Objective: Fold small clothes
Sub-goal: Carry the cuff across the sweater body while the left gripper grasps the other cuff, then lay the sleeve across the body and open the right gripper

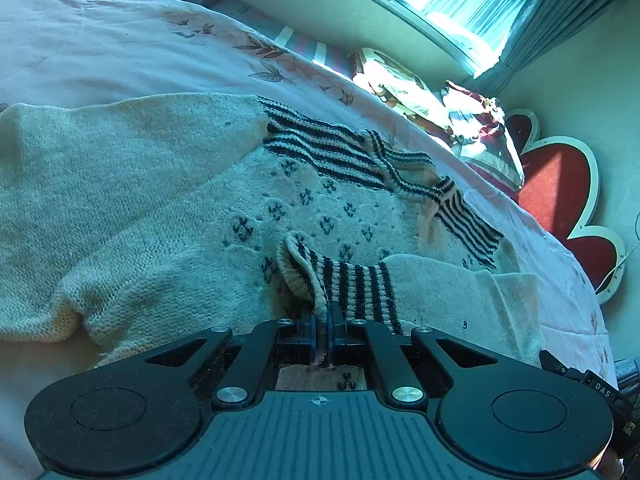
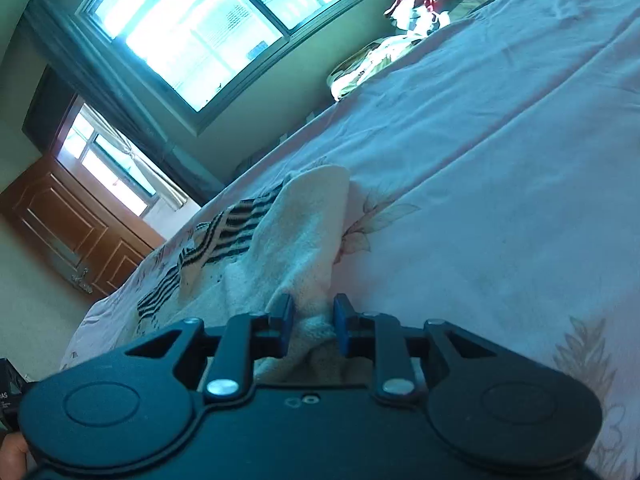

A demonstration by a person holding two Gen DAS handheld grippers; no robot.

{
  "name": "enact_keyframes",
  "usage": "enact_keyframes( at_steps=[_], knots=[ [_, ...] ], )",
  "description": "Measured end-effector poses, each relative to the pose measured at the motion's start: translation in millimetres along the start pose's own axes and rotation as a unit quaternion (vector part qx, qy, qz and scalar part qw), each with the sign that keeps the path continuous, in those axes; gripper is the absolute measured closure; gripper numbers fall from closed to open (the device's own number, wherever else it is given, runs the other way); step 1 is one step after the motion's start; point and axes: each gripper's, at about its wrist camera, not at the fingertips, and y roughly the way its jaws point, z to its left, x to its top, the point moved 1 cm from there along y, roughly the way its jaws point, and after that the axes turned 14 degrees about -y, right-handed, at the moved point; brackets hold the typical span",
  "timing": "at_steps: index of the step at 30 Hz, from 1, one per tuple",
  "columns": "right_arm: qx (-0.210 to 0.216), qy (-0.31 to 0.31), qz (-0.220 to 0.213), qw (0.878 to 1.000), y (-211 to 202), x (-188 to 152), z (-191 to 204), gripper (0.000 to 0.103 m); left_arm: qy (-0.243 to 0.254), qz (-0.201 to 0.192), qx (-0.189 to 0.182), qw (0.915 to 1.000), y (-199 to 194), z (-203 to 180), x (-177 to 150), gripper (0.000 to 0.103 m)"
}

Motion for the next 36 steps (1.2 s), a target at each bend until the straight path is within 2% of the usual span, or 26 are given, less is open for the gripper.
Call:
enact_keyframes(
  at_steps=[2,3,4,5,7,8,10,13,15,16,17,18,20,22,24,26,28,29,30,31,33,34,36],
  knots=[
    [0.003,0.0,0.012,1.0,4,-1,-2,0.085,0.0,-0.001,0.001,1.0,0,0,0,0.098],
    [-0.001,-0.01,0.017,1.0,4,-1,0,0.087,0.001,-0.003,0.002,1.0,0,-1,0,0.098],
    [-0.009,-0.026,0.018,0.999,3,0,4,0.092,0.003,-0.012,0.003,0.9999,-3,-2,-1,0.098],
    [-0.032,-0.049,0.013,0.998,0,1,11,0.093,0.01,-0.032,0.005,0.9994,-9,-4,-3,0.098],
    [-0.044,-0.05,-0.006,0.998,-10,2,19,0.095,0.03,-0.064,0.016,0.9974,-20,-9,-9,0.098],
    [-0.055,-0.051,-0.007,0.997,-12,1,22,0.095,0.045,-0.076,0.028,0.9957,-21,-11,-13,0.098],
    [-0.074,-0.047,0.013,0.996,-4,-8,21,0.096,0.061,-0.064,0.058,0.9944,-11,-10,-20,0.098],
    [-0.07,-0.021,0.006,0.997,-6,-9,14,0.096,0.06,-0.07,0.061,0.9939,-11,-11,-20,0.098],
    [-0.072,-0.025,0.006,0.997,-7,-9,15,0.092,0.069,-0.068,0.062,0.9933,-11,-12,-19,0.098],
    [-0.069,-0.023,0.004,0.997,-10,-8,13,0.086,0.077,-0.066,0.063,0.9929,-12,-13,-19,0.098],
    [-0.072,-0.021,-0.002,0.997,-12,-7,12,0.081,0.083,-0.065,0.063,0.9924,-13,-13,-19,0.096],
    [-0.081,-0.025,-0.018,0.996,-20,-4,13,0.082,0.086,-0.066,0.063,0.9921,-17,-13,-21,0.09],
    [-0.082,-0.038,-0.033,0.995,-30,2,14,0.093,0.082,-0.089,0.073,0.99,-30,-11,-21,0.059],
    [-0.081,-0.064,-0.03,0.994,-34,8,19,0.094,0.082,-0.131,0.089,0.984,-47,-12,-21,0.053],
    [-0.074,-0.102,-0.026,0.992,-30,15,29,0.094,0.094,-0.141,0.059,0.9838,-52,-23,-20,0.053],
    [-0.065,-0.139,-0.017,0.988,-20,19,40,0.095,0.125,-0.125,0.039,0.9835,-40,-41,-24,0.053],
    [-0.074,-0.179,0.01,0.981,-4,14,48,0.096,0.151,-0.096,0.056,0.9823,-16,-54,-30,0.053],
    [-0.079,-0.197,0.026,0.977,4,10,49,0.103,0.157,-0.087,0.074,0.981,-3,-53,-33,0.053],
    [-0.104,-0.214,0.048,0.97,13,4,47,0.103,0.165,-0.083,0.086,0.9791,5,-50,-37,0.053],
    [-0.108,-0.21,0.039,0.971,12,2,41,0.103,0.181,-0.095,0.084,0.9754,5,-49,-41,0.053],
    [-0.138,-0.183,0.049,0.972,9,8,34,0.1,0.179,-0.099,0.089,0.9747,-2,-52,-40,0.053],
    [-0.13,-0.176,0.05,0.974,7,11,32,0.098,0.174,-0.109,0.084,0.9751,-7,-52,-40,0.053],
    [-0.112,-0.159,0.025,0.981,0,16,29,0.097,0.166,-0.125,0.075,0.9753,-11,-51,-37,0.053]
  ],
)
